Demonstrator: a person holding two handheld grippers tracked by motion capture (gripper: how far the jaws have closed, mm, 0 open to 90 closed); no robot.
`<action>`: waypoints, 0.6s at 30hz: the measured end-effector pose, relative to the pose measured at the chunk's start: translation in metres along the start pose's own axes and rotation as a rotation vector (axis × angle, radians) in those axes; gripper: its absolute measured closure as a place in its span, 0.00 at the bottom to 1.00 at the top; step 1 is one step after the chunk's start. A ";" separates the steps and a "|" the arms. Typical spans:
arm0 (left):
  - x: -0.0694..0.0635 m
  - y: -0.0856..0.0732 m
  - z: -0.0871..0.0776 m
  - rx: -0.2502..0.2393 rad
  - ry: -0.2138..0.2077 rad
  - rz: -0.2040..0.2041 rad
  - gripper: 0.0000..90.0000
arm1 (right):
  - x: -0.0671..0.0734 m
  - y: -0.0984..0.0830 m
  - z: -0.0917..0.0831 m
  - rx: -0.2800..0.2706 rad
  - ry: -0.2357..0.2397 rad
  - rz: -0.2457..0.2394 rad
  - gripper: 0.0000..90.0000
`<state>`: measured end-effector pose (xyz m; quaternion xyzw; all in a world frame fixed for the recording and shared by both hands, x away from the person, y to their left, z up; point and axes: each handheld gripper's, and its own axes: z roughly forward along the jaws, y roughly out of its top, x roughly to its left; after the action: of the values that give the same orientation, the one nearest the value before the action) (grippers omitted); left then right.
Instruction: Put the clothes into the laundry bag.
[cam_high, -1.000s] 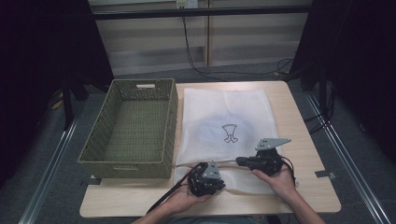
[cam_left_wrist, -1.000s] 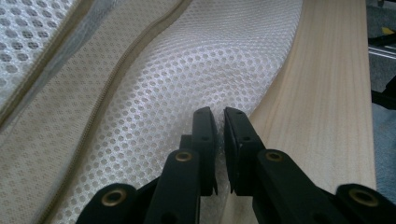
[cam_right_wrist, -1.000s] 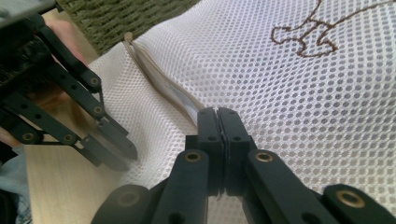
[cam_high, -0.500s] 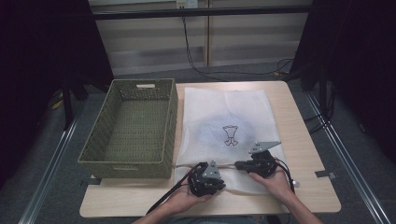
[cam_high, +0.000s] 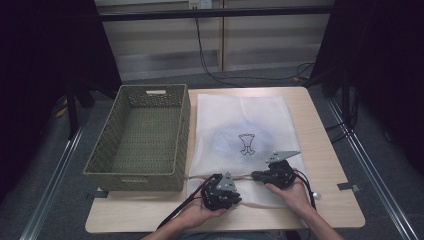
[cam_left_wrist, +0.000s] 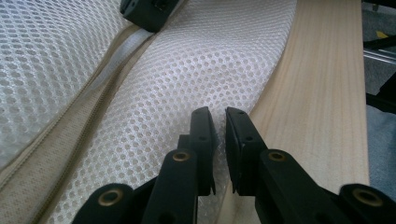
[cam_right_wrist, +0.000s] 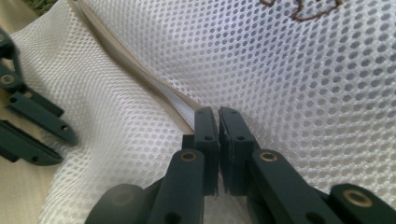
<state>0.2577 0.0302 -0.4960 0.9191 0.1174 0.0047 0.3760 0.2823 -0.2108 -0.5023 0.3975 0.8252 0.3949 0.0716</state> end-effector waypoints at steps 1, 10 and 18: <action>0.000 0.001 -0.001 0.012 -0.002 0.005 0.91 | -0.001 0.000 0.001 0.000 -0.012 -0.001 0.96; 0.001 0.001 0.000 0.011 -0.010 -0.028 0.91 | -0.002 0.000 0.001 -0.001 -0.017 0.021 0.96; 0.003 0.004 -0.008 0.017 -0.019 -0.050 0.83 | -0.002 0.001 -0.002 -0.016 -0.020 0.042 0.88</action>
<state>0.2603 0.0338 -0.4880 0.9190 0.1370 -0.0145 0.3694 0.2832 -0.2126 -0.5011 0.4182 0.8126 0.3990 0.0749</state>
